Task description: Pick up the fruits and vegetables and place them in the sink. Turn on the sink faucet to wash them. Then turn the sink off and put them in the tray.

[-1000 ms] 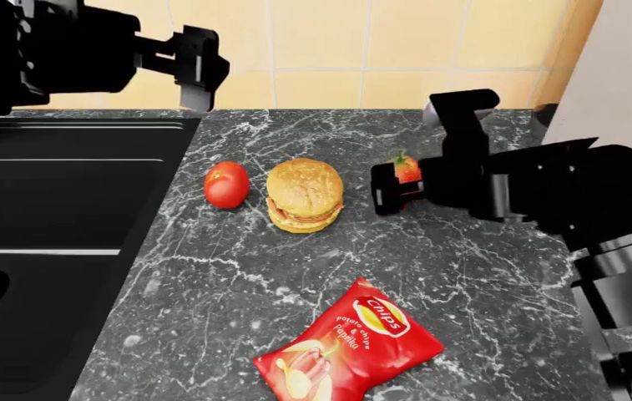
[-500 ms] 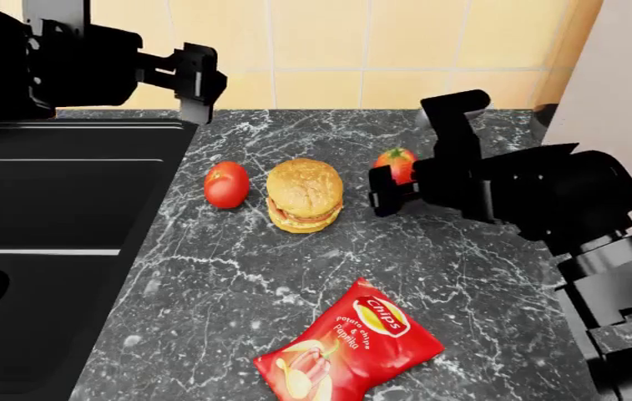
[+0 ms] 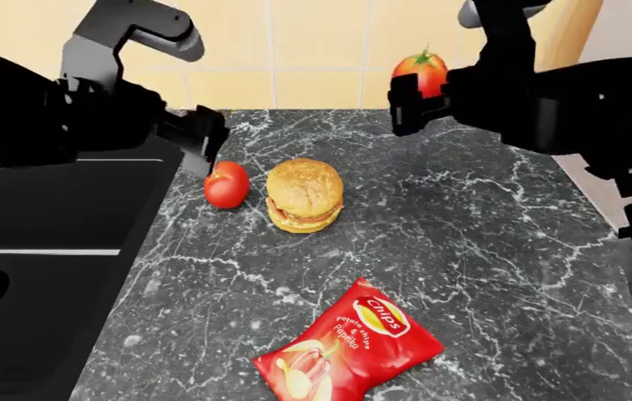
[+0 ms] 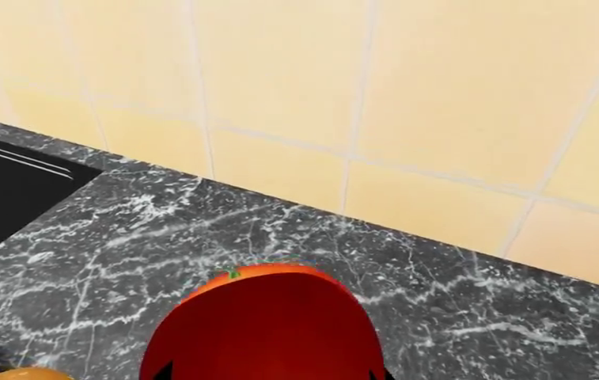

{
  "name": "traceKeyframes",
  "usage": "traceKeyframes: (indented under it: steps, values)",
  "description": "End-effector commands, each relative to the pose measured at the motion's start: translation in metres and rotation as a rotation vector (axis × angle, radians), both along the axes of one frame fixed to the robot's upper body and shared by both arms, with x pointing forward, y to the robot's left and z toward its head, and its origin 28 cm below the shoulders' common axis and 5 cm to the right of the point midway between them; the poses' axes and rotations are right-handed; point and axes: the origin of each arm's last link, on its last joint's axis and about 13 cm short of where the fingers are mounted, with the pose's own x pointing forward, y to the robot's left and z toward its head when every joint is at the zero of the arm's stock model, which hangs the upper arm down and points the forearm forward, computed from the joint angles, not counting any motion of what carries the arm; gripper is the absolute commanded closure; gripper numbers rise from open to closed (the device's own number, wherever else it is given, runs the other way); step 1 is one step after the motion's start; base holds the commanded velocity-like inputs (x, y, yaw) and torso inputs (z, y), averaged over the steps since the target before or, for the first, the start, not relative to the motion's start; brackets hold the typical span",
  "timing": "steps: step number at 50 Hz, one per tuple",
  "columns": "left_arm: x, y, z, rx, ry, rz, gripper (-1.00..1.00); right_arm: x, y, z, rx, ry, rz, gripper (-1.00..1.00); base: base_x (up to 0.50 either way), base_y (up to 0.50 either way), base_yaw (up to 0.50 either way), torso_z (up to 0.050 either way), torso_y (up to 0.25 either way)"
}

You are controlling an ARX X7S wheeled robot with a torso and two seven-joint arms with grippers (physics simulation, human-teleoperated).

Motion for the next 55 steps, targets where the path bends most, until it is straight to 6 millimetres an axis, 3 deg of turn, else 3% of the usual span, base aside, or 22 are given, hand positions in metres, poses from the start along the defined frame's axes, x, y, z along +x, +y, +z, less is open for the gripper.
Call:
traceKeyframes:
  steps: [1,17,40,55]
  values:
    - [0.009,0.002,-0.018,0.054,0.011,-0.024,-1.0,-0.01,-0.003,0.032,0.013,-0.095,0.015,1.0,0.0,0.0,0.0,0.0,0.0]
    - [0.022,0.0,-0.038,0.05,0.034,-0.061,-1.0,-0.012,-0.005,0.044,0.005,-0.122,0.007,1.0,0.0,0.0,0.0,0.0,0.0]
    - [0.031,-0.01,-0.061,0.054,0.079,-0.102,-1.0,-0.011,-0.009,0.034,0.0,-0.102,-0.006,1.0,0.0,0.0,0.0,0.0,0.0]
    - [0.037,-0.006,-0.071,0.123,0.103,-0.04,-1.0,-0.01,-0.009,0.029,0.007,-0.094,-0.004,1.0,0.0,0.0,0.0,0.0,0.0]
